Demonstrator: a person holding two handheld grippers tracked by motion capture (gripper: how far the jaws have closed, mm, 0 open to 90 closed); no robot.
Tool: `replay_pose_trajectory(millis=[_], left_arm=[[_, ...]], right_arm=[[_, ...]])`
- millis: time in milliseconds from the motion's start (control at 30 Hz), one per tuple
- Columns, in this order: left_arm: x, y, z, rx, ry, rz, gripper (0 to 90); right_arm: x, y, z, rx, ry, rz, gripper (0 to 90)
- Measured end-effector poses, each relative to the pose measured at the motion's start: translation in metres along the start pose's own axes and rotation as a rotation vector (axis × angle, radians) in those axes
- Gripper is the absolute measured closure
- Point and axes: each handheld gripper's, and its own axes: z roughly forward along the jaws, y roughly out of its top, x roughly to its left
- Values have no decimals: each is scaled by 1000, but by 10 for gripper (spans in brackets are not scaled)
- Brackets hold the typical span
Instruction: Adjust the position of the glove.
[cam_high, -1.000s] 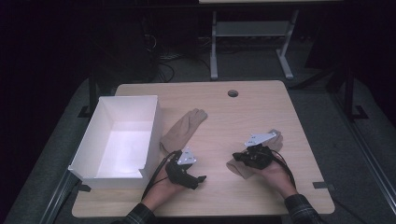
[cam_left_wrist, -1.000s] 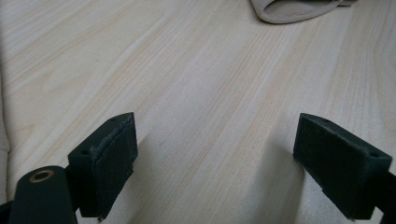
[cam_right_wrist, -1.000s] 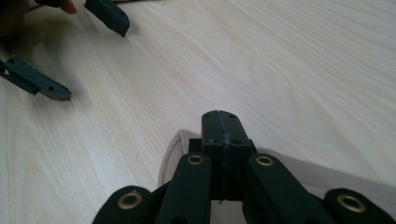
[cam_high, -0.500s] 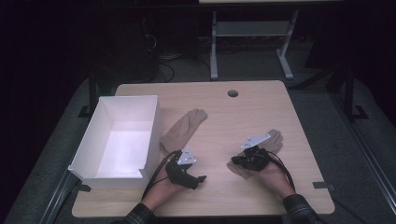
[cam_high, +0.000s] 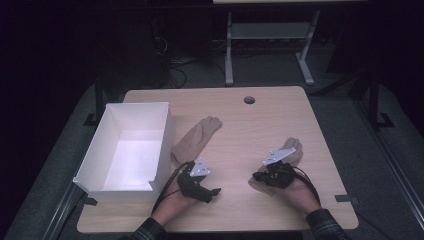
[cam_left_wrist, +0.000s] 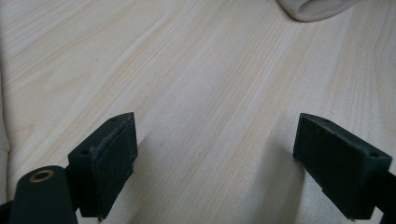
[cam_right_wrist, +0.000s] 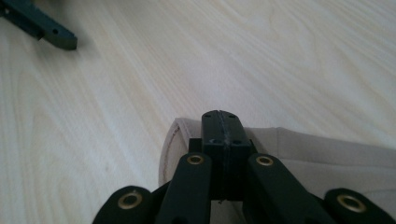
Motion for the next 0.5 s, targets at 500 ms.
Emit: replay_pose_trajectory(millis=[500], left_arm=[[0, 0, 0, 0, 0, 0, 130]], right_arm=[[-2, -34, -34, 30, -17, 29, 900]])
